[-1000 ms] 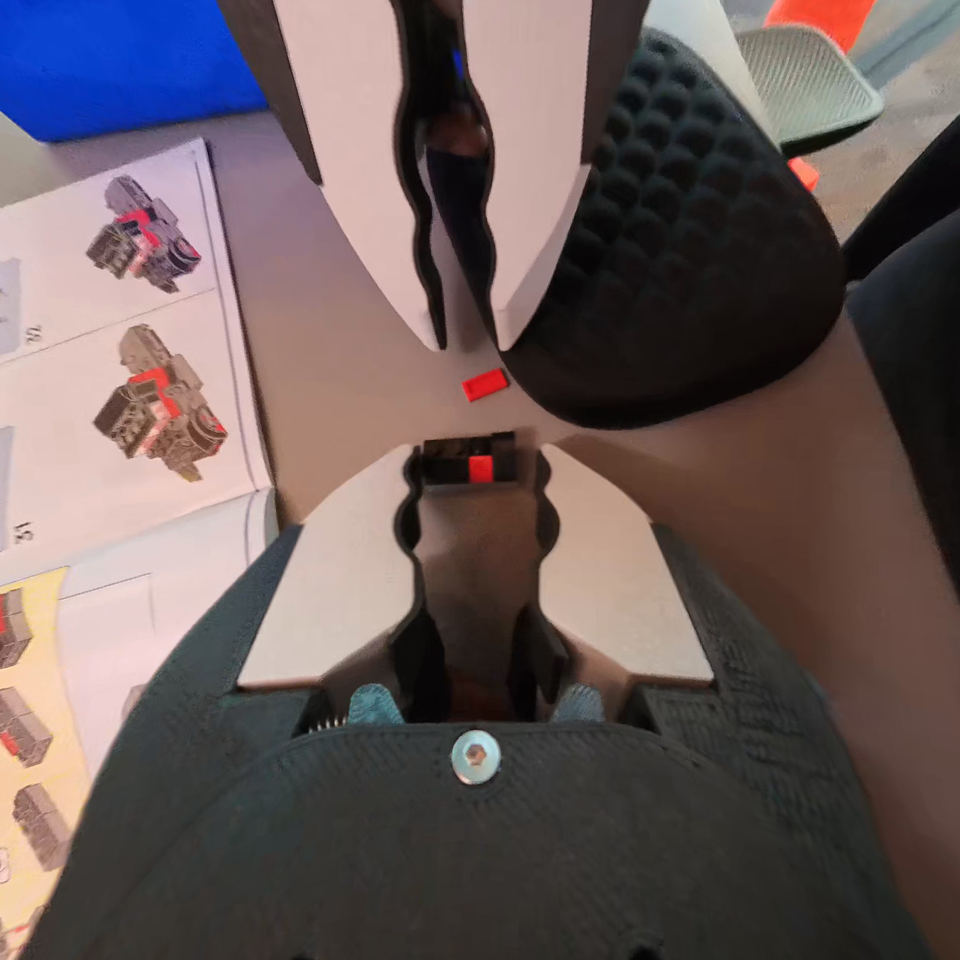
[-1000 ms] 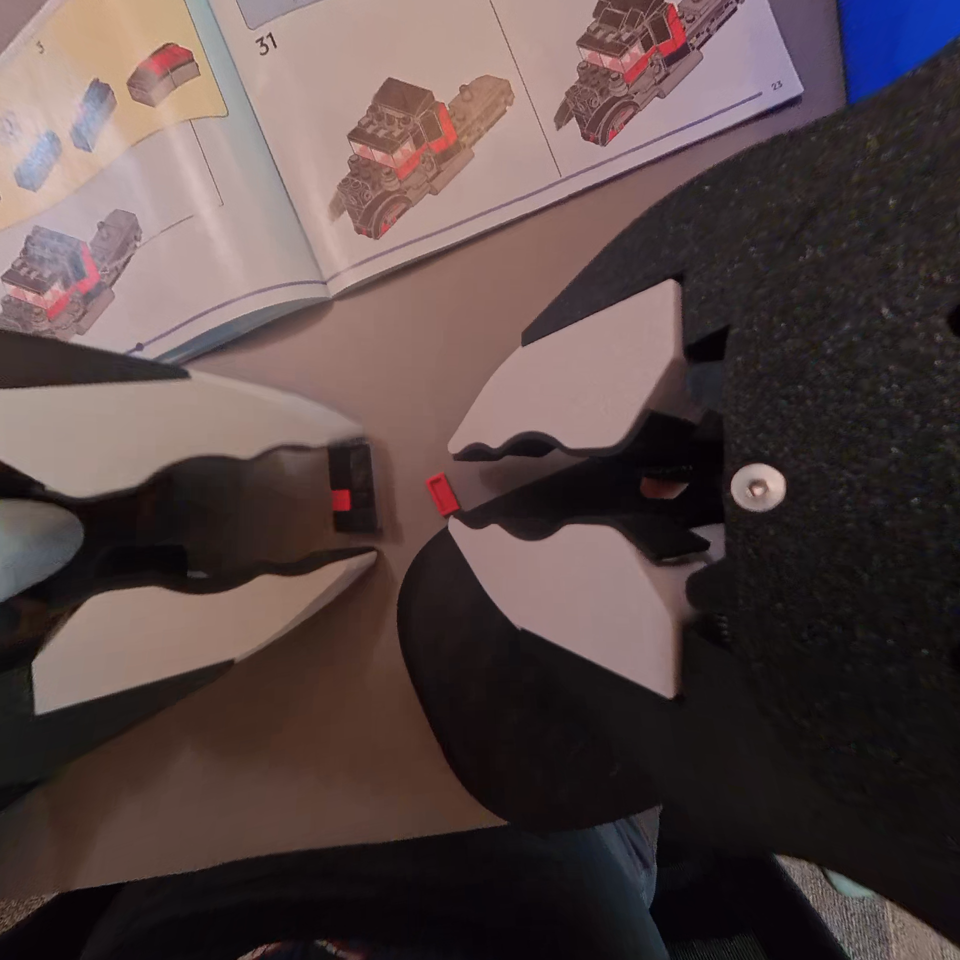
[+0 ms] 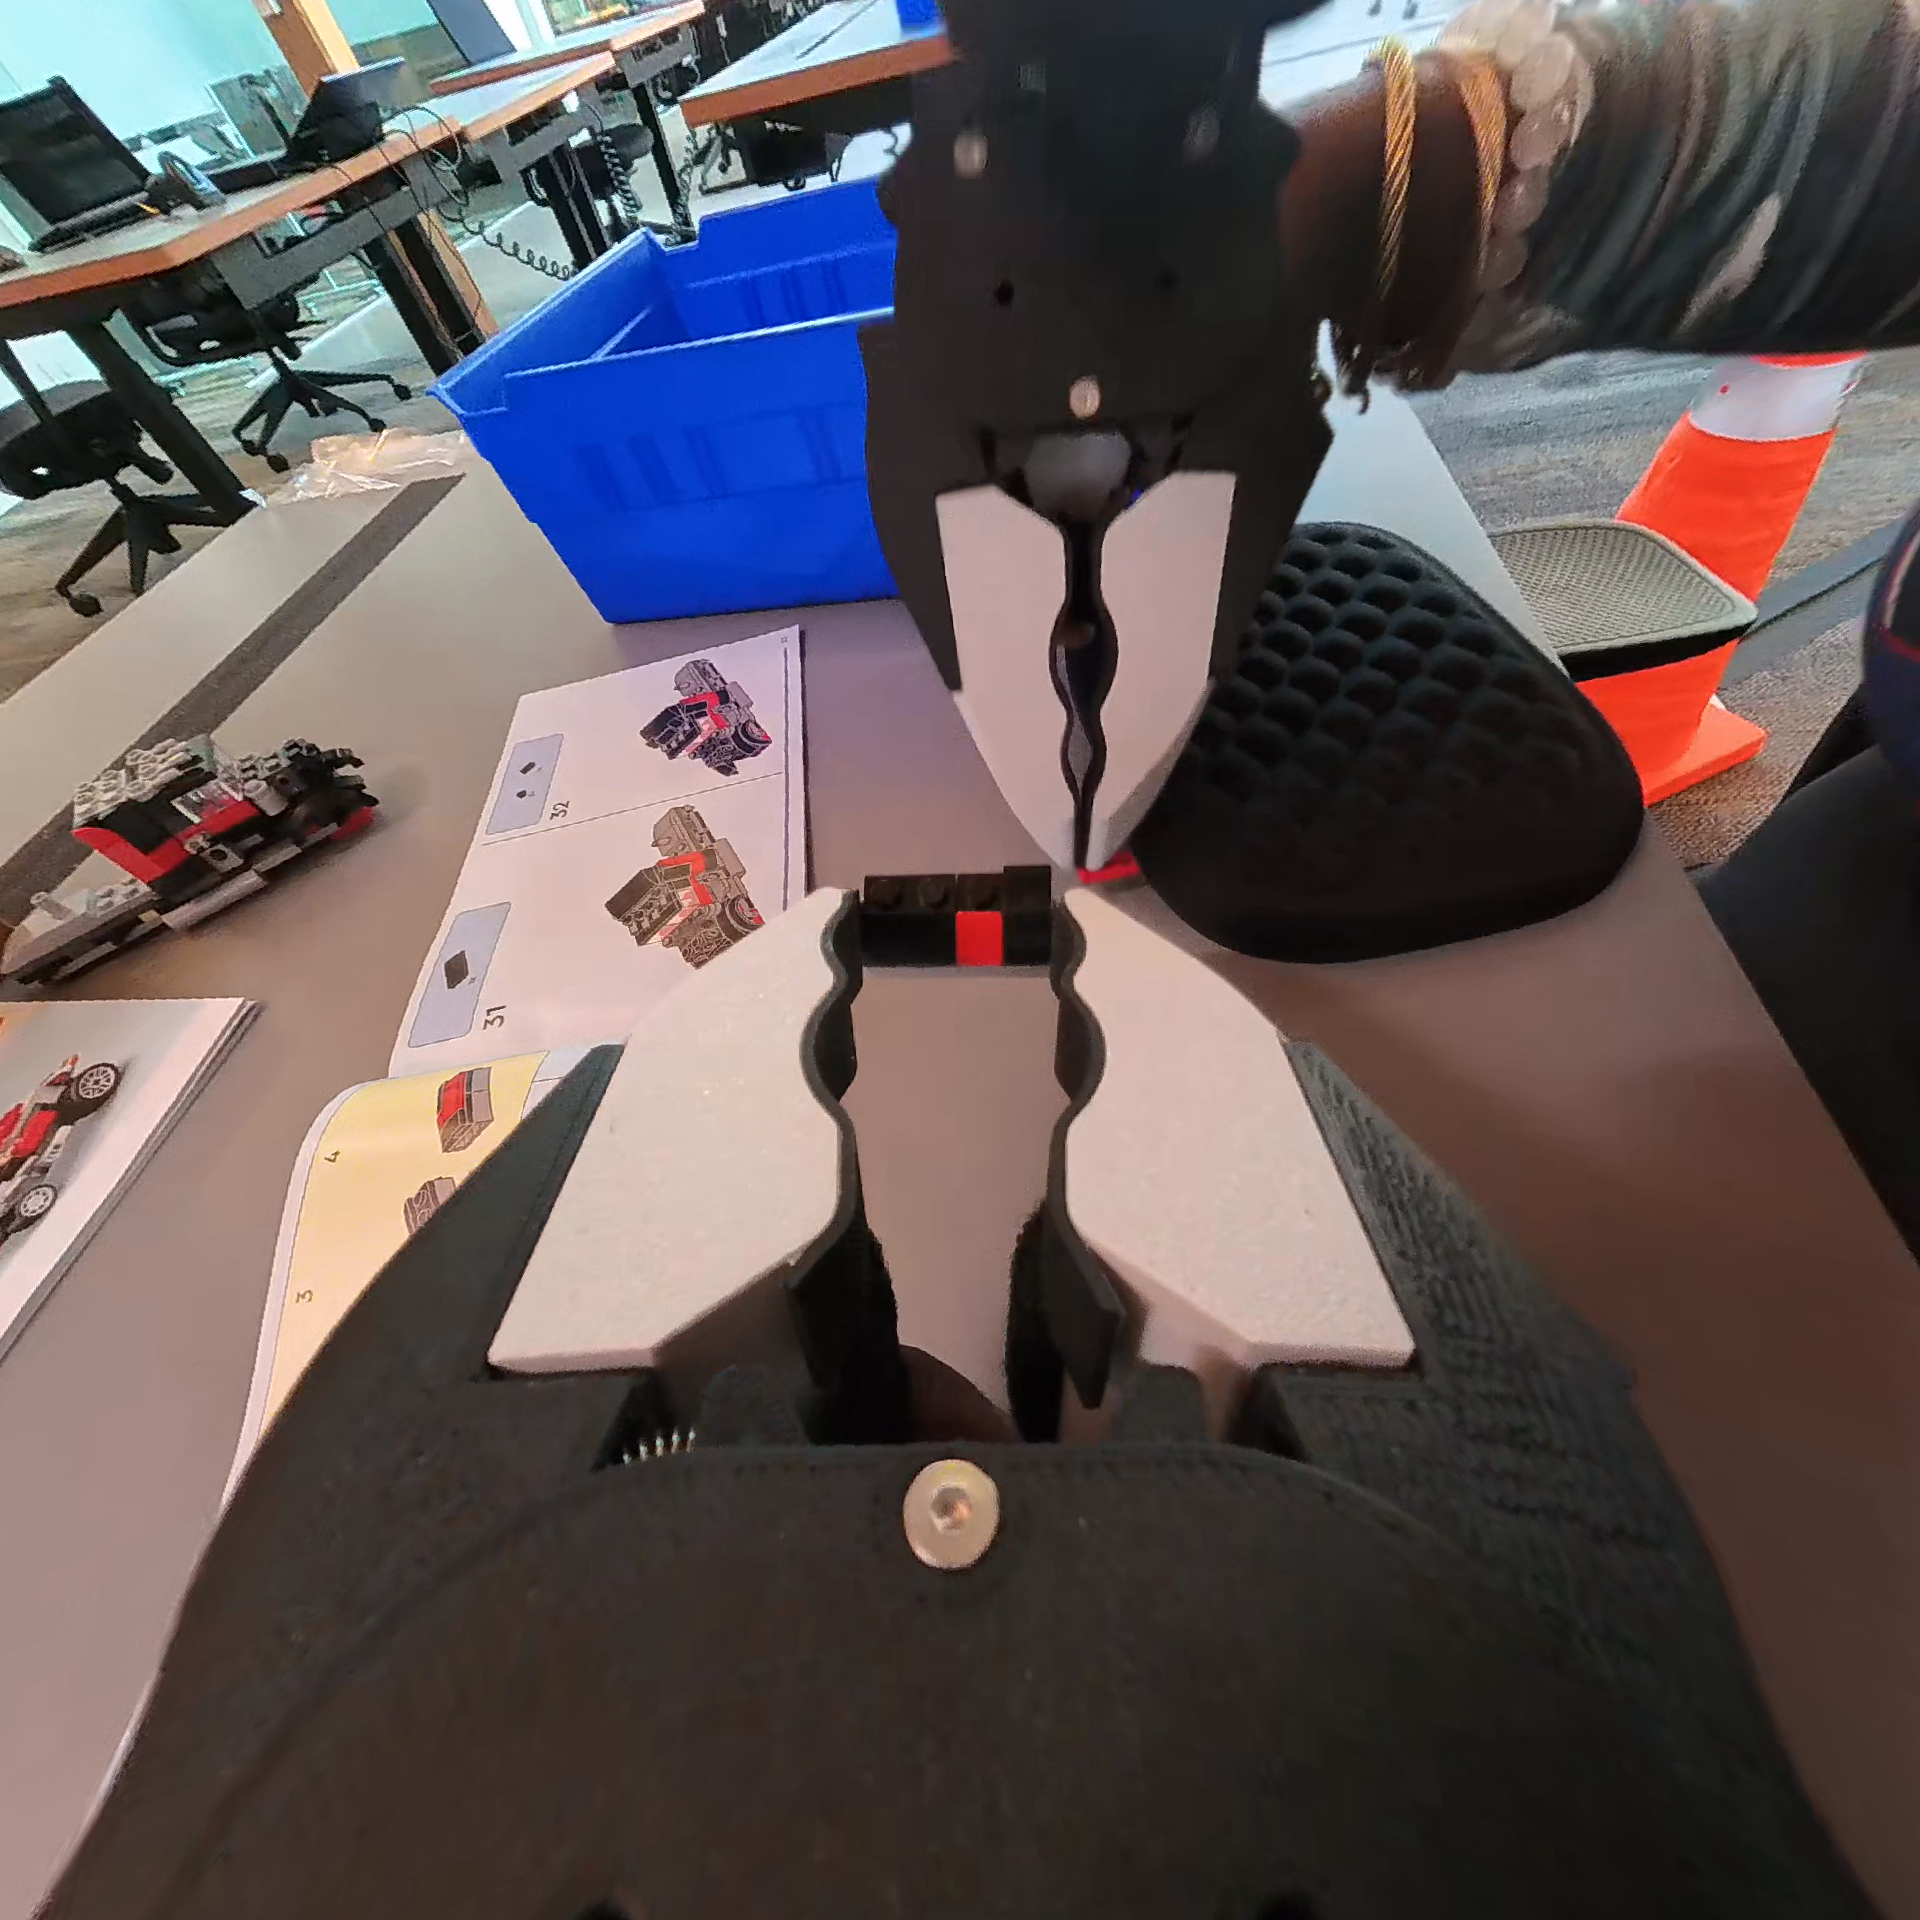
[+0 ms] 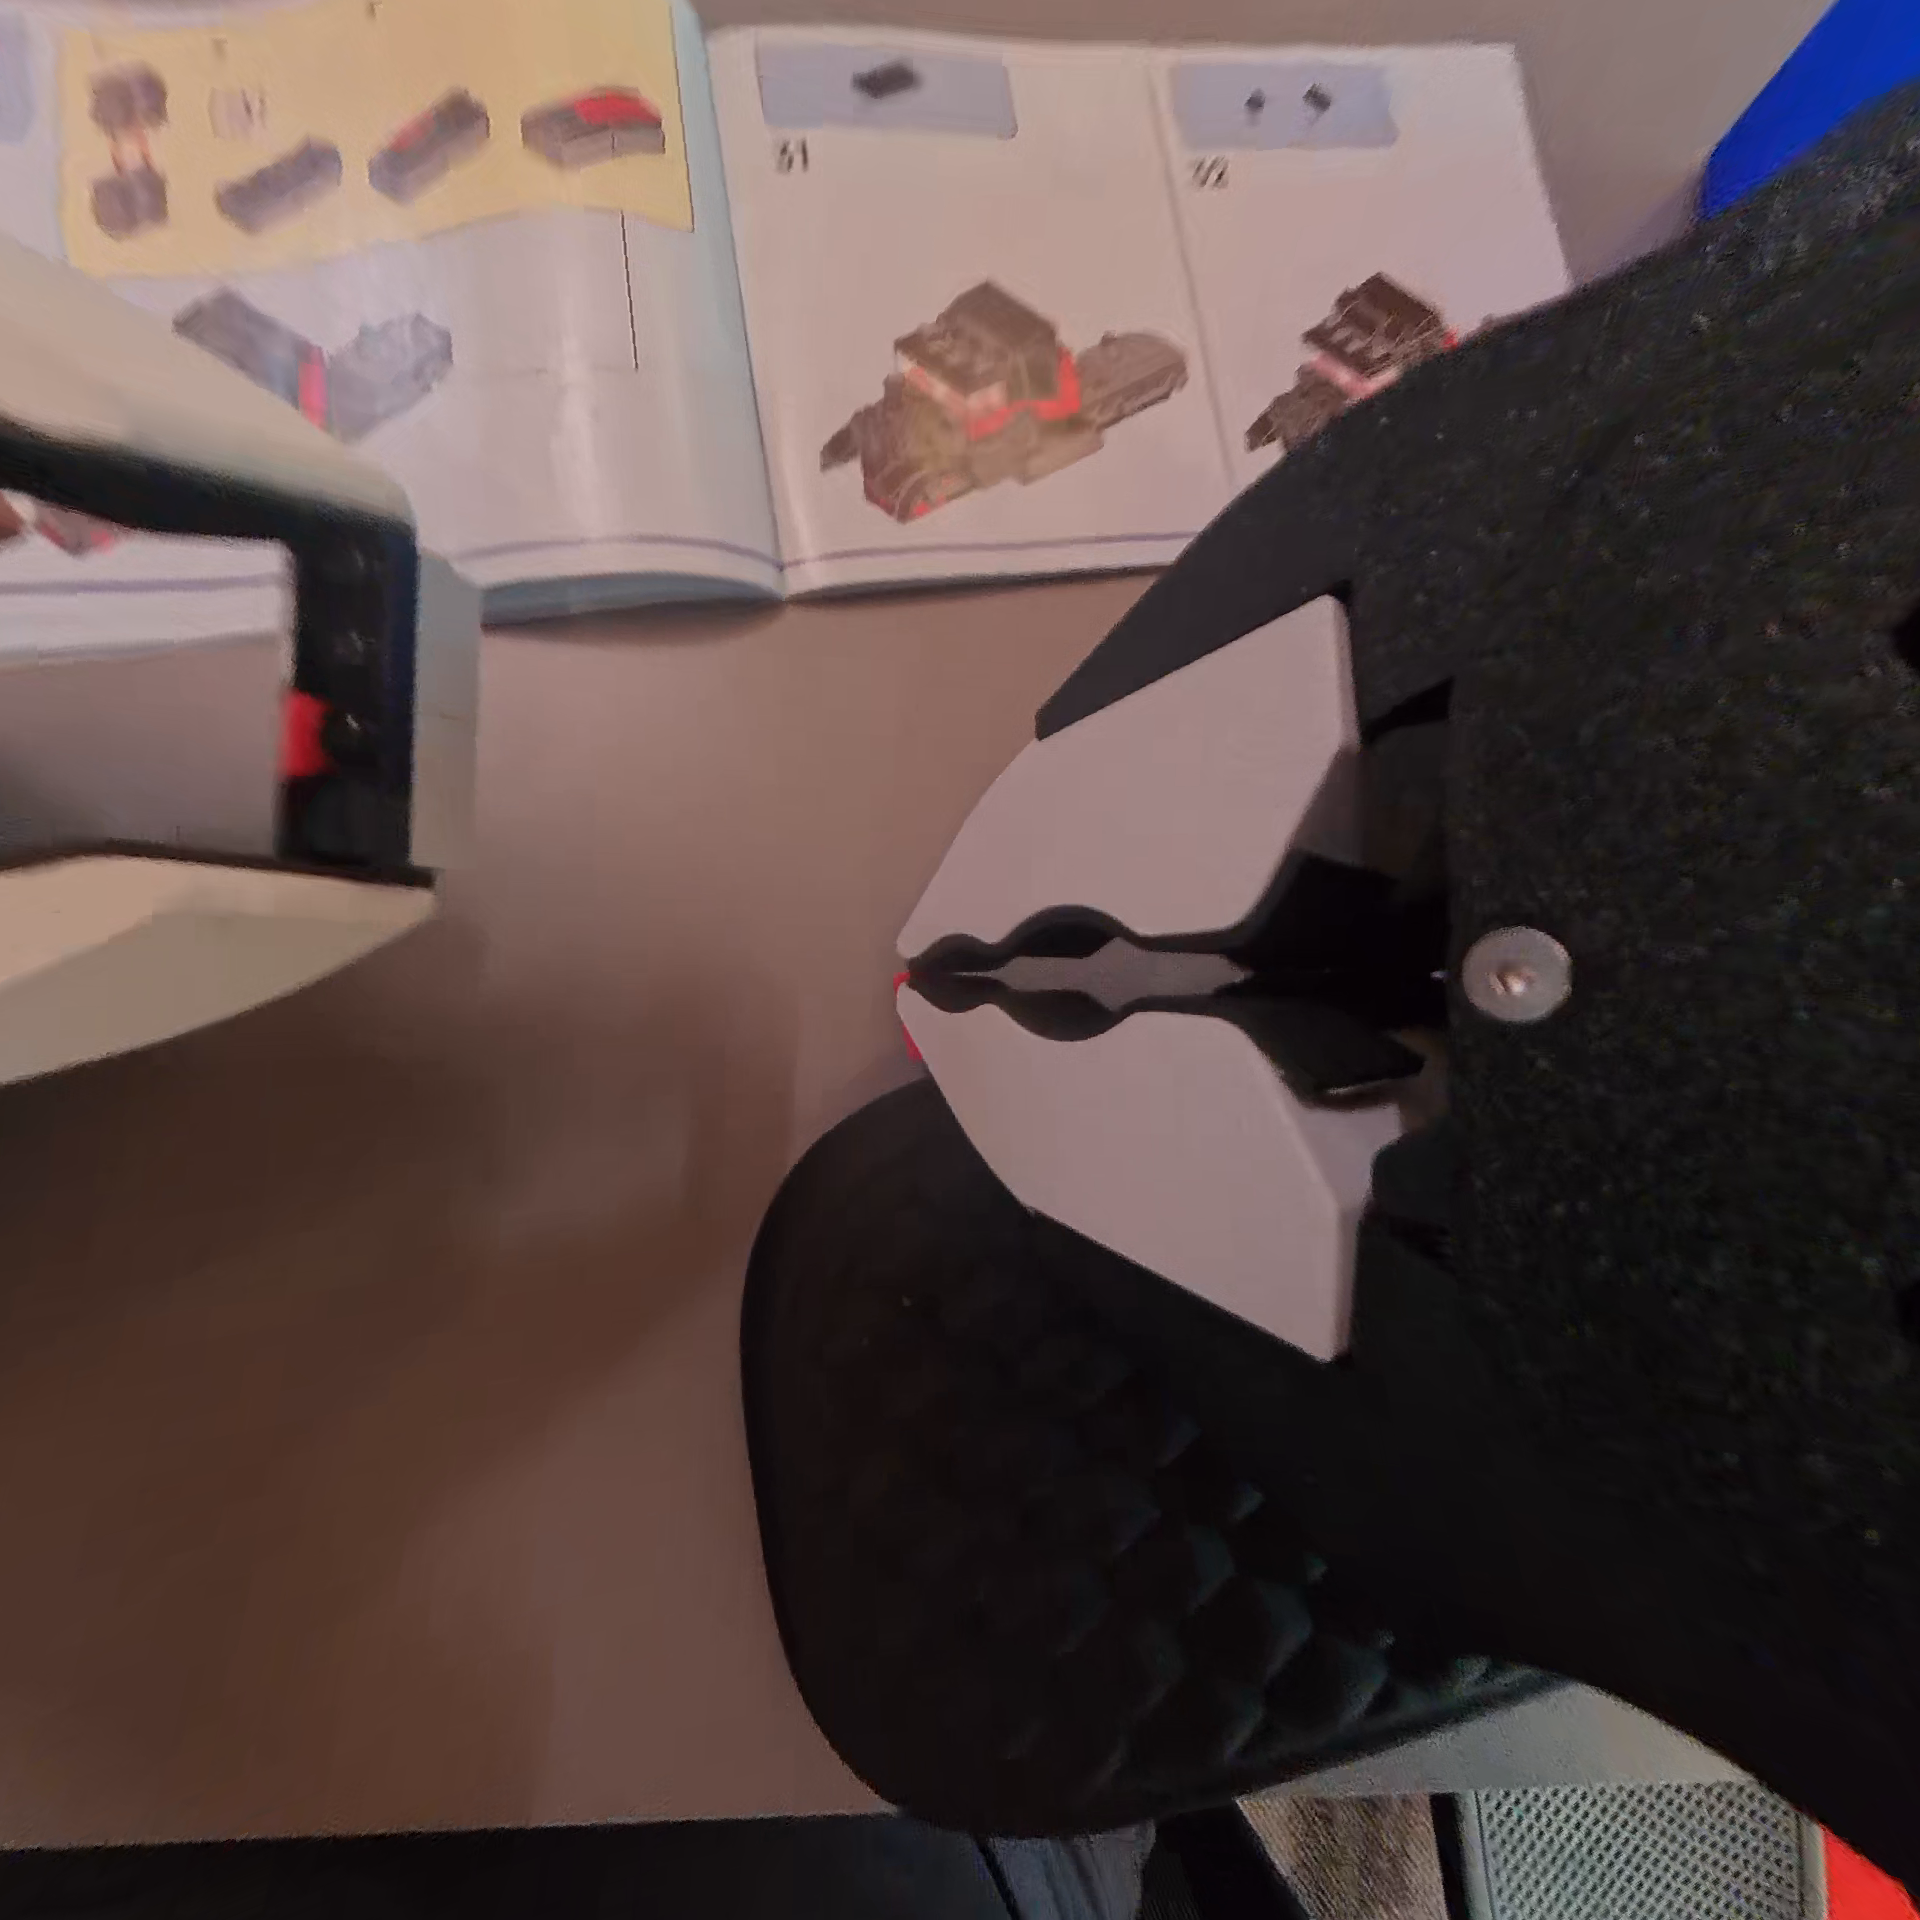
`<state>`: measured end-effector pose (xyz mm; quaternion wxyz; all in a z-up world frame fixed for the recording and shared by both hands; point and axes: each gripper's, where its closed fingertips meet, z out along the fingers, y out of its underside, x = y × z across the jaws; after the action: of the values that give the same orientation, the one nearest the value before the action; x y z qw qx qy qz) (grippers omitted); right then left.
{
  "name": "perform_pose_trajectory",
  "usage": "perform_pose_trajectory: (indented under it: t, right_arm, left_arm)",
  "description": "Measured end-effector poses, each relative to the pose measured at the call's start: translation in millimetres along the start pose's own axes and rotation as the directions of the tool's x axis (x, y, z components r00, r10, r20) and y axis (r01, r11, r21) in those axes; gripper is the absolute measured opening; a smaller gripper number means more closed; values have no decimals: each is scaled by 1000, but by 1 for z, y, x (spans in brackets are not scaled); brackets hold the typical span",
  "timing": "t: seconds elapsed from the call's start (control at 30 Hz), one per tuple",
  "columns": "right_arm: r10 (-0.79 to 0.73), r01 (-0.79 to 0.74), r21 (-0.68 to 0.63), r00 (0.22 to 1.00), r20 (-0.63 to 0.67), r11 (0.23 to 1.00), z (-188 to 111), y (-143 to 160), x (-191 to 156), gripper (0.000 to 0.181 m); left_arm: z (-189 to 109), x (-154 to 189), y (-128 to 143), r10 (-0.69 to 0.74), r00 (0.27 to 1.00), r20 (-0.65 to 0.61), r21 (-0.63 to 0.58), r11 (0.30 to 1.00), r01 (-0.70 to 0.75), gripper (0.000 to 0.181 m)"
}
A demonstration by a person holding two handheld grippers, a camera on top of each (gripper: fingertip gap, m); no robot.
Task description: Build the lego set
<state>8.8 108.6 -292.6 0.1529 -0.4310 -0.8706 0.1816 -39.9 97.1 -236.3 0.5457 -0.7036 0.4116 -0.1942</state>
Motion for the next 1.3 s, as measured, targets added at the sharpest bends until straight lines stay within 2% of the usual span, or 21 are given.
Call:
perform_pose_trajectory:
  t: [0.1,0.2,0.3,0.33,0.4,0.47,0.6,0.7,0.87,0.93,1.03,1.1,1.2,1.3]
  right_arm:
    - [17,-16,13,993,-115,1000,-25,-4,6,0]
    - [18,-21,-8,953,-302,1000,-49,0,8,0]
    - [-52,8,-121,929,-366,993,-50,18,-13,0]
    - [-15,-23,-93,920,-393,995,-49,17,-13,1]
    - [181,-177,44,915,-359,983,-43,3,-11,4]
    - [314,-293,117,913,-259,949,-29,-11,-6,13]
    - [267,-270,12,944,-192,963,-7,-2,16,16]
    - [231,-237,-77,970,-74,969,0,4,15,15]
    - [230,-229,-113,973,-10,967,11,7,16,15]
    - [243,-242,-101,970,-2,965,12,6,17,10]
    - [271,-269,-92,963,3,959,12,7,15,8]
    - [324,-325,-48,946,-32,945,8,6,21,8]
    - [451,-442,106,888,-93,891,-18,-9,40,8]
    - [511,-452,291,842,-172,843,-56,-42,61,8]
  left_arm:
    - [0,0,0,12,1000,6,-3,1000,-12,35]
    - [0,-1,0,11,1000,14,-2,1000,-11,35]
    - [0,0,0,18,1000,16,-5,1000,-18,35]
    - [0,-1,0,15,1000,20,-6,1000,-15,35]
    - [-1,-4,-1,-1,1000,28,3,1000,1,35]
    - [-2,-4,-3,-9,1000,28,20,1000,8,35]
    - [-5,-1,-3,7,1000,15,21,1000,-7,35]
    - [-4,6,0,30,999,-22,-5,1000,-31,35]
    - [-2,9,6,42,999,-32,-50,998,-44,35]
    - [-2,7,7,43,999,-14,-54,998,-44,35]
    - [-3,-3,8,33,996,80,-69,997,-28,35]
    - [-5,-19,6,2,974,227,-80,997,16,35]
    - [-12,-41,0,-79,891,448,-34,994,105,34]
    - [-19,-56,-5,-135,789,600,27,989,148,34]
